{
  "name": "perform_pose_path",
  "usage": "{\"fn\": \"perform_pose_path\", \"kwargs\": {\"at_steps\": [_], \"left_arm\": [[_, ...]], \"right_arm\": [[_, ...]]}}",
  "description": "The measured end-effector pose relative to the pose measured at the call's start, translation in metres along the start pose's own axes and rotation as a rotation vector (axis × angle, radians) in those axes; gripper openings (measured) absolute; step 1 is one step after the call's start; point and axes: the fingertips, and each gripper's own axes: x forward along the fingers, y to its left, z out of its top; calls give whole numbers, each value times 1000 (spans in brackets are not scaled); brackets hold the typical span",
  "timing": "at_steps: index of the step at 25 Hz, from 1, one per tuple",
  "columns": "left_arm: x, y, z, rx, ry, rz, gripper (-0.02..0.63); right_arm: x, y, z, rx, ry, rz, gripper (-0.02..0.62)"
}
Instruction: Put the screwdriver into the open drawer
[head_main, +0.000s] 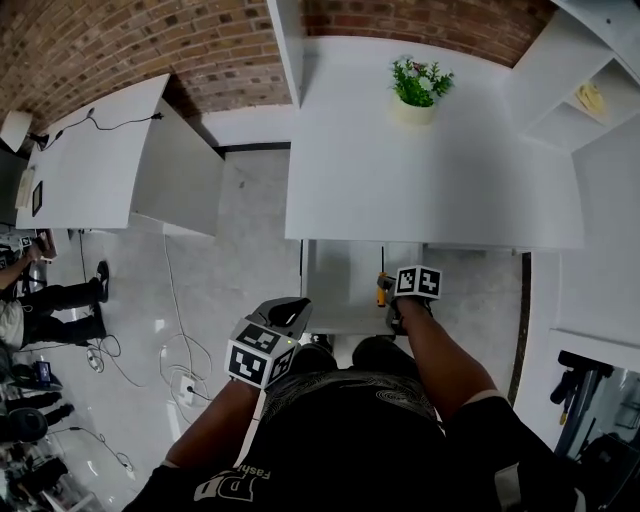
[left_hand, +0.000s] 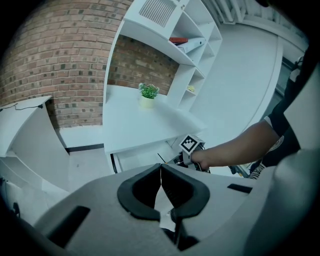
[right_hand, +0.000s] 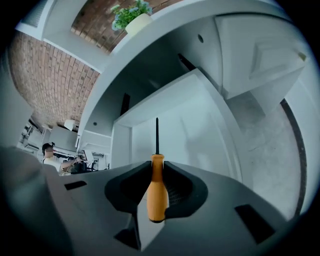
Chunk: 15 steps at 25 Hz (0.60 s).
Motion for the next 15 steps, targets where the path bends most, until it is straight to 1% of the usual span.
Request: {"fn": "perform_pose_path", "kwargs": {"at_steps": [10, 15], "left_arm": [[3, 9, -11, -62, 28, 54, 18], [3, 13, -23, -102, 43, 72, 18]], "right_arm": [[40, -35, 6, 15, 52, -77, 80], [60, -42, -1, -32, 100, -106, 80]]}}
